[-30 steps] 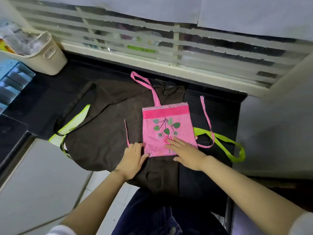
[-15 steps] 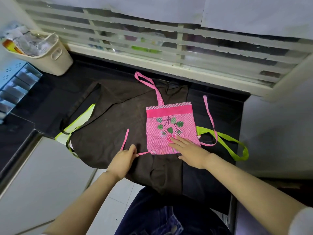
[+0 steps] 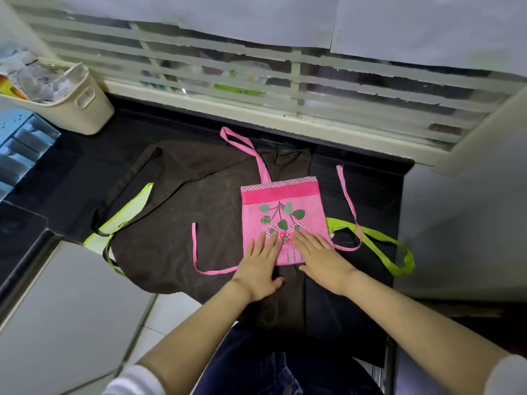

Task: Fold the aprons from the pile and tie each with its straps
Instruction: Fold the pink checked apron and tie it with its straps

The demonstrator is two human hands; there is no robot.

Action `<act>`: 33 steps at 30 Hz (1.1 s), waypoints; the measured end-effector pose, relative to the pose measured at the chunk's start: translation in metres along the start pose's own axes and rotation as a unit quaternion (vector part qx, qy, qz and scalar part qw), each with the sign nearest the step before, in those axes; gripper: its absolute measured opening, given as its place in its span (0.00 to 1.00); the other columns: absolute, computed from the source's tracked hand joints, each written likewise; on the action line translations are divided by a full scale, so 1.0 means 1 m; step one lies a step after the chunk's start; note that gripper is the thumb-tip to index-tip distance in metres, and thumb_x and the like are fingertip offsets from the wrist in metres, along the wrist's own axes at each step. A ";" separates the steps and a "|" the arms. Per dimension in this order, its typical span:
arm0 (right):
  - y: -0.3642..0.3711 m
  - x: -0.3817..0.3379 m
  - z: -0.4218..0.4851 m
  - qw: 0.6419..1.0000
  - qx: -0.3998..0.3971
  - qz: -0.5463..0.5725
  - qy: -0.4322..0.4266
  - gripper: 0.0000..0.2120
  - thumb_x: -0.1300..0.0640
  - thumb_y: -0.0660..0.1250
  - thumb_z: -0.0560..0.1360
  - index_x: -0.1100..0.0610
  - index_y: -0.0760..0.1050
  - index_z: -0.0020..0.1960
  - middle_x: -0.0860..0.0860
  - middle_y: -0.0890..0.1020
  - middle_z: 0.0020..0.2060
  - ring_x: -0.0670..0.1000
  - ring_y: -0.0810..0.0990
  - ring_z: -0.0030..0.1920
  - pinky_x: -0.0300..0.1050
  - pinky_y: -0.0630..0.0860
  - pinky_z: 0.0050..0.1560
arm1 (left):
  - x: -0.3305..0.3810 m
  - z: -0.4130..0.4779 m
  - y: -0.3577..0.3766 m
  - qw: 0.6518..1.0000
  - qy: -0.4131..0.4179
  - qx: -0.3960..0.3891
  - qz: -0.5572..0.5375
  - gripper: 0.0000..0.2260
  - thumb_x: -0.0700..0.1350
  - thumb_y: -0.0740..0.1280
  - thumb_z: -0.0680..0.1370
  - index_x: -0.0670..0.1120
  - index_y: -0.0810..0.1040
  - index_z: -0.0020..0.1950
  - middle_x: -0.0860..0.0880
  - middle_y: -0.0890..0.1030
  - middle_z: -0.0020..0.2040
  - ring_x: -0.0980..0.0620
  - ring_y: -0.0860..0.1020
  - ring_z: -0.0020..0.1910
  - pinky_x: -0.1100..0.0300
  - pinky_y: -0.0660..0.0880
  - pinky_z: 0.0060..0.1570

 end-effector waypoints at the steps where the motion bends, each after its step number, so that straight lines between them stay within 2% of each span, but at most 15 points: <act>1: 0.000 0.002 -0.001 1.000 0.005 -0.016 0.009 0.29 0.53 0.48 0.83 0.61 0.35 0.76 0.56 0.39 0.76 0.54 0.38 0.76 0.46 0.33 0.71 | -0.002 0.001 0.004 1.000 -0.007 -0.001 0.000 0.37 0.58 0.58 0.79 0.47 0.39 0.77 0.49 0.37 0.77 0.46 0.36 0.76 0.52 0.36 0.74; 3: -0.003 0.004 -0.003 0.999 0.010 -0.050 0.009 0.29 0.59 0.48 0.83 0.63 0.34 0.75 0.57 0.39 0.76 0.56 0.37 0.76 0.45 0.31 0.68 | -0.005 0.000 0.007 1.000 -0.008 0.014 0.009 0.34 0.58 0.55 0.80 0.48 0.39 0.77 0.50 0.38 0.77 0.48 0.37 0.76 0.54 0.37 0.74; 5: -0.007 0.004 -0.002 0.998 0.017 -0.066 0.002 0.29 0.65 0.48 0.81 0.64 0.33 0.74 0.58 0.39 0.76 0.56 0.38 0.76 0.44 0.31 0.67 | -0.005 0.000 0.002 0.999 -0.011 0.031 0.026 0.31 0.54 0.54 0.82 0.47 0.40 0.77 0.50 0.40 0.78 0.49 0.40 0.77 0.56 0.39 0.74; 9: -0.013 0.009 0.002 0.998 0.009 -0.060 0.006 0.32 0.70 0.51 0.78 0.62 0.36 0.76 0.56 0.42 0.77 0.54 0.43 0.77 0.44 0.42 0.74 | -0.009 0.004 -0.012 0.998 -0.019 0.035 0.058 0.27 0.38 0.52 0.82 0.43 0.43 0.77 0.46 0.44 0.78 0.49 0.47 0.77 0.59 0.46 0.74; 11: -0.021 0.015 0.003 1.000 0.012 -0.015 0.016 0.33 0.70 0.54 0.77 0.60 0.43 0.77 0.55 0.49 0.77 0.53 0.50 0.76 0.44 0.51 0.74 | -0.010 0.003 -0.025 0.998 -0.013 0.044 0.050 0.25 0.37 0.52 0.81 0.43 0.49 0.78 0.45 0.51 0.78 0.49 0.53 0.76 0.60 0.51 0.72; 13: -0.031 0.022 0.001 0.999 0.034 0.036 0.020 0.28 0.68 0.56 0.77 0.57 0.56 0.75 0.53 0.63 0.73 0.53 0.62 0.72 0.44 0.62 0.70 | -0.014 -0.001 -0.043 0.997 -0.009 0.076 0.008 0.22 0.40 0.54 0.79 0.45 0.62 0.75 0.45 0.66 0.73 0.48 0.64 0.71 0.61 0.55 0.69; 16: -0.046 0.034 -0.003 0.992 0.065 0.108 0.016 0.18 0.61 0.57 0.78 0.54 0.71 0.66 0.51 0.77 0.60 0.51 0.74 0.59 0.47 0.73 0.57 | -0.024 -0.005 -0.066 0.995 -0.001 0.078 -0.059 0.19 0.45 0.55 0.78 0.46 0.75 0.65 0.47 0.78 0.63 0.46 0.73 0.62 0.60 0.61 0.67; 18: -0.052 0.038 -0.003 0.980 0.050 0.190 -0.001 0.14 0.56 0.58 0.79 0.52 0.75 0.62 0.49 0.80 0.54 0.50 0.77 0.52 0.48 0.75 0.52 | -0.037 -0.005 -0.073 0.987 -0.039 0.046 -0.146 0.13 0.44 0.58 0.77 0.42 0.81 0.51 0.43 0.82 0.50 0.43 0.77 0.52 0.55 0.71 0.57; 20: -0.052 0.043 0.001 0.965 0.008 0.260 0.004 0.13 0.51 0.60 0.79 0.51 0.75 0.61 0.48 0.80 0.52 0.50 0.78 0.51 0.49 0.75 0.53 | -0.052 -0.002 -0.074 0.972 -0.084 0.021 -0.219 0.10 0.43 0.61 0.76 0.38 0.77 0.39 0.44 0.78 0.35 0.45 0.76 0.39 0.54 0.73 0.46; 21: -0.051 0.047 0.005 0.955 -0.018 0.296 0.026 0.13 0.50 0.61 0.78 0.51 0.76 0.61 0.49 0.81 0.50 0.51 0.78 0.51 0.50 0.76 0.54 | -0.059 0.002 -0.073 0.965 -0.102 0.016 -0.242 0.10 0.43 0.62 0.76 0.38 0.75 0.38 0.45 0.76 0.33 0.47 0.74 0.37 0.55 0.72 0.44; 23: -0.045 0.055 0.015 0.929 -0.042 0.361 0.071 0.13 0.48 0.63 0.77 0.51 0.77 0.59 0.53 0.82 0.48 0.54 0.81 0.49 0.52 0.77 0.53 | -0.072 0.007 -0.070 0.948 -0.131 0.025 -0.291 0.10 0.44 0.63 0.77 0.39 0.77 0.40 0.45 0.77 0.35 0.51 0.72 0.36 0.58 0.69 0.40; 25: -0.041 0.063 0.025 0.907 -0.022 0.406 0.108 0.14 0.49 0.65 0.76 0.54 0.78 0.58 0.55 0.83 0.48 0.55 0.82 0.48 0.52 0.78 0.52 | -0.080 0.011 -0.070 0.924 -0.149 0.059 -0.347 0.08 0.47 0.65 0.78 0.42 0.79 0.45 0.48 0.79 0.38 0.55 0.73 0.36 0.66 0.67 0.35; 28: -0.041 0.073 0.037 0.872 0.026 0.462 0.159 0.12 0.52 0.67 0.76 0.59 0.78 0.54 0.54 0.83 0.46 0.51 0.81 0.44 0.44 0.76 0.44 | -0.086 0.015 -0.066 0.882 -0.172 0.085 -0.431 0.06 0.47 0.66 0.78 0.45 0.77 0.47 0.53 0.79 0.40 0.59 0.75 0.38 0.72 0.68 0.34; 31: -0.046 0.075 0.044 0.868 0.076 0.455 0.183 0.11 0.50 0.66 0.76 0.58 0.76 0.50 0.52 0.81 0.39 0.49 0.78 0.38 0.39 0.69 0.35 | -0.090 0.017 -0.064 0.876 -0.189 0.130 -0.424 0.08 0.46 0.63 0.79 0.45 0.72 0.42 0.51 0.76 0.37 0.54 0.72 0.36 0.68 0.66 0.32; 33: -0.046 0.075 0.049 0.880 0.101 0.419 0.199 0.09 0.50 0.64 0.77 0.53 0.69 0.42 0.47 0.73 0.32 0.45 0.71 0.32 0.37 0.63 0.30 | -0.088 0.019 -0.067 0.882 -0.193 0.166 -0.396 0.09 0.46 0.60 0.81 0.45 0.65 0.43 0.49 0.75 0.36 0.50 0.71 0.36 0.60 0.66 0.36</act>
Point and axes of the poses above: each hand's wrist, its own z-axis towards the middle knuckle, its own y-axis out of the palm, x = y × z, the point moved 5 cm from there along z, towards the middle knuckle
